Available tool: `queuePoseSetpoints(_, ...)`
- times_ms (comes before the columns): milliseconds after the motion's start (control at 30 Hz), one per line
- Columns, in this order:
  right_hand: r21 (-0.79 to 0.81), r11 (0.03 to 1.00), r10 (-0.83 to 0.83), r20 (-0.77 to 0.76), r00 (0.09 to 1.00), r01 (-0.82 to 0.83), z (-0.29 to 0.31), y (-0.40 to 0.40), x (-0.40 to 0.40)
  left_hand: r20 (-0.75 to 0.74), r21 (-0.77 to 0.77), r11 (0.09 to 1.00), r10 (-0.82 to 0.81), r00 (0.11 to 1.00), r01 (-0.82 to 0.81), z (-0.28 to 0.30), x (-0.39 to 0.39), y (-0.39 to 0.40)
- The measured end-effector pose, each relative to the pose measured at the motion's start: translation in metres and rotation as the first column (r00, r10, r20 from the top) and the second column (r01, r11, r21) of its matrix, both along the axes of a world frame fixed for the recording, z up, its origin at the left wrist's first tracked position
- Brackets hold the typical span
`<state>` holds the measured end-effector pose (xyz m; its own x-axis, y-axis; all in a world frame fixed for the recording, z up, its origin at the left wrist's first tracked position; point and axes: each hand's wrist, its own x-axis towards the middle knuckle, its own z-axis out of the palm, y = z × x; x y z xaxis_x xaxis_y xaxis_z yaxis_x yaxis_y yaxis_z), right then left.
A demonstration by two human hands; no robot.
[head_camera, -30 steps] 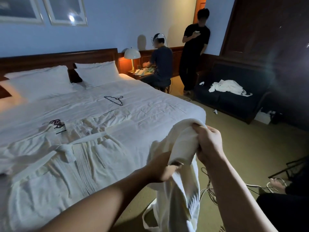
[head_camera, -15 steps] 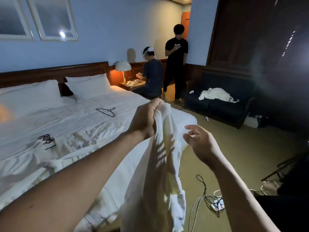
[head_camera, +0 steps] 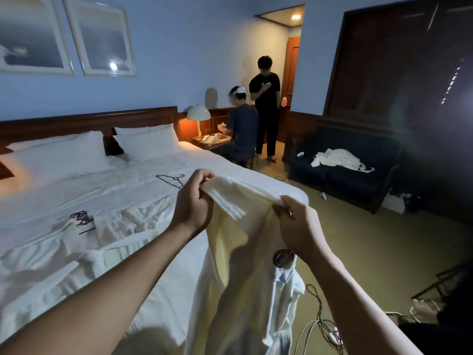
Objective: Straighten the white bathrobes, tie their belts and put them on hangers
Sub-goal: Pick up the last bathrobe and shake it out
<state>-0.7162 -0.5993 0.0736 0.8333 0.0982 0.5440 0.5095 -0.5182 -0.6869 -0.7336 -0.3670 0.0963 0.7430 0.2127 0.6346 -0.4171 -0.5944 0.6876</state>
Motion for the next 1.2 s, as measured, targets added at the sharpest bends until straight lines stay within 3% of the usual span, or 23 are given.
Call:
queuePoseSetpoints(133,0.382,0.911,0.208,-0.1,0.973,-0.155,0.018,0.008,-0.001,-0.2,-0.079,0.996,-0.054,0.978,0.038,-0.041,-0.013,-0.01)
queuePoseSetpoints(233,0.392,0.88,0.328,-0.097,0.94,-0.267,0.03,0.016,-0.007,-0.378,-0.146,0.954,-0.297,0.877,0.26,-0.072,-0.026,-0.024)
queuePoseSetpoints(333,0.535,0.799,0.418,-0.162,0.894,-0.276,0.034,0.012,-0.013,-0.584,0.068,0.942,-0.23,0.779,0.33,-0.085,-0.028,-0.04)
queuePoseSetpoints(367,0.597,0.761,0.432,-0.174,0.885,-0.254,0.036,0.007,-0.012,-0.578,0.191,0.927,-0.16,0.8,0.324,-0.086,-0.027,-0.04)
queuePoseSetpoints(433,0.612,0.76,0.392,-0.163,0.905,-0.219,0.04,-0.01,-0.011,-0.381,0.356,0.914,-0.047,0.923,0.194,-0.083,-0.02,-0.031)
queuePoseSetpoints(533,0.364,0.884,0.37,-0.164,0.915,-0.292,0.04,-0.039,-0.016,-0.162,0.236,0.972,0.037,0.986,0.002,-0.072,-0.008,-0.007)
queuePoseSetpoints(633,0.104,0.917,0.387,-0.469,0.794,-0.386,0.022,-0.052,-0.027,-0.081,0.187,0.979,0.099,0.992,-0.082,-0.045,-0.001,-0.012)
queuePoseSetpoints(700,0.004,0.913,0.337,-0.568,0.75,-0.407,0.004,-0.044,-0.029,-0.046,0.137,0.99,0.041,0.998,-0.034,-0.019,-0.002,-0.03)
queuePoseSetpoints(833,0.054,0.915,0.372,-0.499,0.783,-0.4,-0.017,-0.024,-0.024,-0.021,0.26,0.962,-0.083,0.996,0.086,0.007,-0.007,-0.062)
queuePoseSetpoints(933,0.091,0.967,0.256,-0.416,0.873,-0.24,-0.027,-0.017,-0.024,0.014,0.206,0.973,-0.106,0.994,0.1,0.014,-0.009,-0.061)
queuePoseSetpoints(1033,0.092,0.982,0.188,-0.344,0.92,-0.166,-0.032,-0.007,-0.021,-0.01,0.296,0.94,-0.177,0.984,0.172,0.025,-0.008,-0.052)
queuePoseSetpoints(1133,0.084,0.986,0.164,-0.254,0.953,-0.147,-0.037,0.004,-0.016,0.029,0.3,0.94,-0.178,0.984,0.161,0.029,-0.009,-0.038)
queuePoseSetpoints(1200,0.191,0.954,0.279,-0.279,0.919,-0.231,-0.036,0.006,-0.016,0.032,0.307,0.939,-0.172,0.985,0.154,0.027,-0.011,-0.028)
